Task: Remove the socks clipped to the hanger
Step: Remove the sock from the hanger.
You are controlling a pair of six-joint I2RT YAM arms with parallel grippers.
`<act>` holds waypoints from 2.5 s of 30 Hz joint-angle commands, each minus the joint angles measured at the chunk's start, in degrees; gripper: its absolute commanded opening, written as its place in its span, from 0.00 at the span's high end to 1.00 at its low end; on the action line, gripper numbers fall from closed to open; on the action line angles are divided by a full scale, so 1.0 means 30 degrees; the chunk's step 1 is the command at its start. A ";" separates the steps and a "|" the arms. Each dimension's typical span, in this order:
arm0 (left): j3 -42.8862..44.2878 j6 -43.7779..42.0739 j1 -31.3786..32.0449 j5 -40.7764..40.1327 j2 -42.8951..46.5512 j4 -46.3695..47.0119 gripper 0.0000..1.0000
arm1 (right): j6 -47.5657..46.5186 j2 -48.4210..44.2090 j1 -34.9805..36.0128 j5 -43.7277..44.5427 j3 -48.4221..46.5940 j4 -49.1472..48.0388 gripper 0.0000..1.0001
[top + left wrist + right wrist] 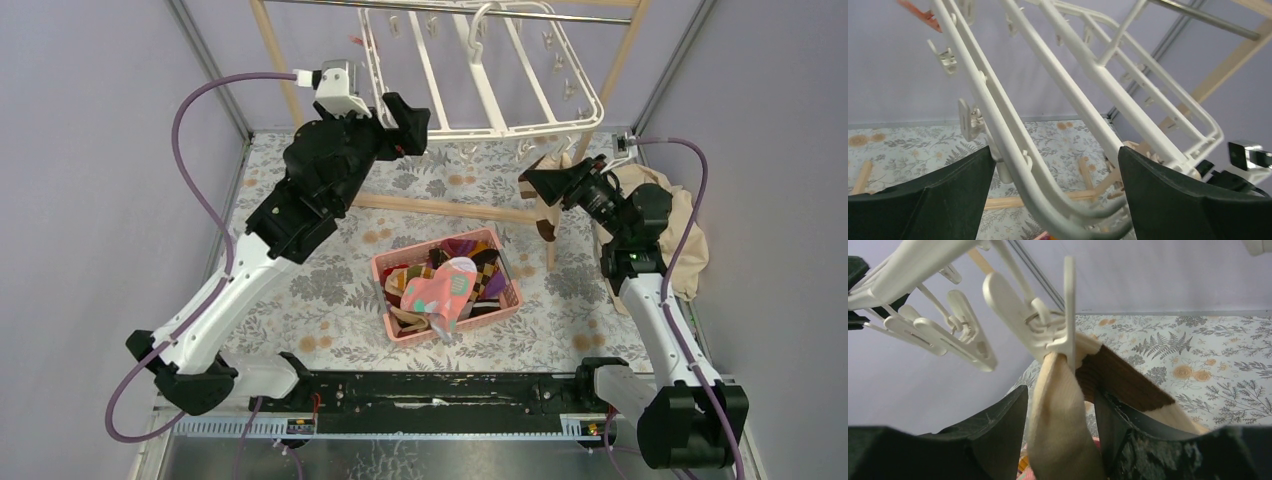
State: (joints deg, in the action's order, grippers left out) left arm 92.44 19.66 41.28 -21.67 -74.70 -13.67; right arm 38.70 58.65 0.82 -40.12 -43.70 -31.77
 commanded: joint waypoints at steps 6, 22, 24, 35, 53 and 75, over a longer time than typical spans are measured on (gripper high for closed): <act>0.0019 0.0171 0.1350 0.1068 0.2186 -0.1050 0.04 | -0.0375 -0.1193 0.0690 0.0569 -0.0322 0.1057 0.63; -0.9013 0.1446 0.2914 0.3765 0.5107 0.3113 0.04 | 0.3213 -0.0179 0.0723 -0.1925 -0.2941 -0.1169 0.83; -1.0023 0.1448 0.3133 0.3942 0.4984 0.4288 0.03 | 0.3666 -0.0085 0.0708 -0.2377 -0.3338 -0.1204 0.83; -1.2607 -0.1265 0.4680 0.4177 0.1982 1.3320 0.01 | 0.5813 0.0019 0.0723 -0.3899 -0.4333 -0.1688 0.83; -1.0701 -0.4318 0.5344 0.3992 -0.3688 1.9404 0.05 | 0.6935 -0.0053 0.0717 -0.4585 -0.3932 -0.2848 0.84; -0.8016 -0.2425 0.3743 0.6645 -0.3742 1.4625 1.00 | 0.2761 -0.0733 0.0708 -0.3253 -0.3887 0.3012 0.41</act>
State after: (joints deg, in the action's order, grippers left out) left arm 65.54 9.23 54.78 -5.06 -88.14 33.47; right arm 55.18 58.61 2.63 -52.88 -53.93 -32.23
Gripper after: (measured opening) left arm 0.022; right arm 0.510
